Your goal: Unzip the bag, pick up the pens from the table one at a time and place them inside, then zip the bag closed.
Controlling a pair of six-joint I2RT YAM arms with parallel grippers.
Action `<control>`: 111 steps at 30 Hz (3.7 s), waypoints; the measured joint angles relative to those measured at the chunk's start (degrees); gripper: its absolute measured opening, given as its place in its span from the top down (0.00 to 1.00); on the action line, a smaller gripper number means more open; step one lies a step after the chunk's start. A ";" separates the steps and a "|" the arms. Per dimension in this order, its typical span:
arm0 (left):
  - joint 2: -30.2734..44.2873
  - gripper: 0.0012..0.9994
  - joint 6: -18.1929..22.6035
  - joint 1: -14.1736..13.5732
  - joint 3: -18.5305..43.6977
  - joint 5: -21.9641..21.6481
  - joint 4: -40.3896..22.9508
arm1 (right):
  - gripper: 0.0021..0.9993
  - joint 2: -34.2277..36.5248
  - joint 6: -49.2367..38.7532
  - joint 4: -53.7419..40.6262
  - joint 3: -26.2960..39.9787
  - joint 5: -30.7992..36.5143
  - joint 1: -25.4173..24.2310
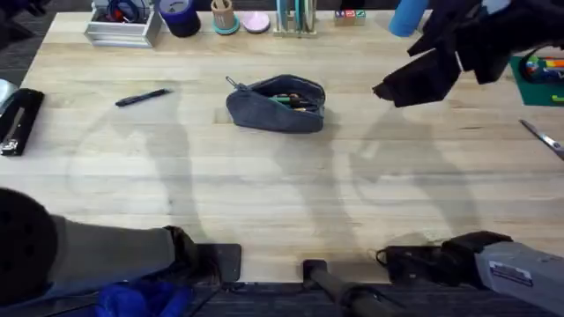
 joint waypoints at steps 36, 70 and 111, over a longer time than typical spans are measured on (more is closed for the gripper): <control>20.85 0.00 -35.81 0.00 0.00 -0.02 -1.66 | 0.00 0.00 0.00 0.00 0.00 0.00 0.00; 33.44 0.34 -49.90 0.04 0.55 0.52 -1.79 | 0.00 0.00 0.00 -0.02 0.00 0.02 0.00; 33.51 0.96 -42.48 0.37 14.47 -2.09 -15.26 | 0.00 0.00 0.00 -0.02 0.00 0.02 0.00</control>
